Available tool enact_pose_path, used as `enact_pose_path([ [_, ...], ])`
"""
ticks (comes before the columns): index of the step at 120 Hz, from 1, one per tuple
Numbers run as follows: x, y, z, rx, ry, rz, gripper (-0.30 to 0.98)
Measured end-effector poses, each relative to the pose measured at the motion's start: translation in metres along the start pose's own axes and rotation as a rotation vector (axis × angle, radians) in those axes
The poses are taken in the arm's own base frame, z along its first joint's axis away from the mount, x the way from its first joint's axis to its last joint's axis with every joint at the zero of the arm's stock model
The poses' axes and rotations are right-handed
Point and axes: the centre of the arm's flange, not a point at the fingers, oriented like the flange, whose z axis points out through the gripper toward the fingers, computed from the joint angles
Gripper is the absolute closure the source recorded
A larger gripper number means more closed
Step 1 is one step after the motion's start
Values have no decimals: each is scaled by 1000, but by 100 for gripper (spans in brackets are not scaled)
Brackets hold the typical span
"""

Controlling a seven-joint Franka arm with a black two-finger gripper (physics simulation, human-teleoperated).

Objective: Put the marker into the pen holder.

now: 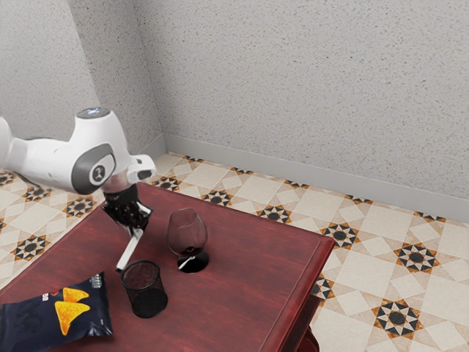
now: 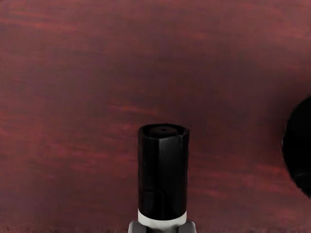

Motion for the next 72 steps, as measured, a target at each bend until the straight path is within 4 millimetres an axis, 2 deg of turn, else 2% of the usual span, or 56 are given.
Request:
enact_pose_path([
  [16,-11,0,-35,2,30,-12,79],
  [34,-30,0,-87,2,78,-21,79],
  [44,-42,12,-113,6,109,2,79],
  [50,-48,30,-128,33,144,51,79],
  [61,-54,58,-138,117,190,145,79],
  [72,-60,70,-132,169,222,186,79],
])
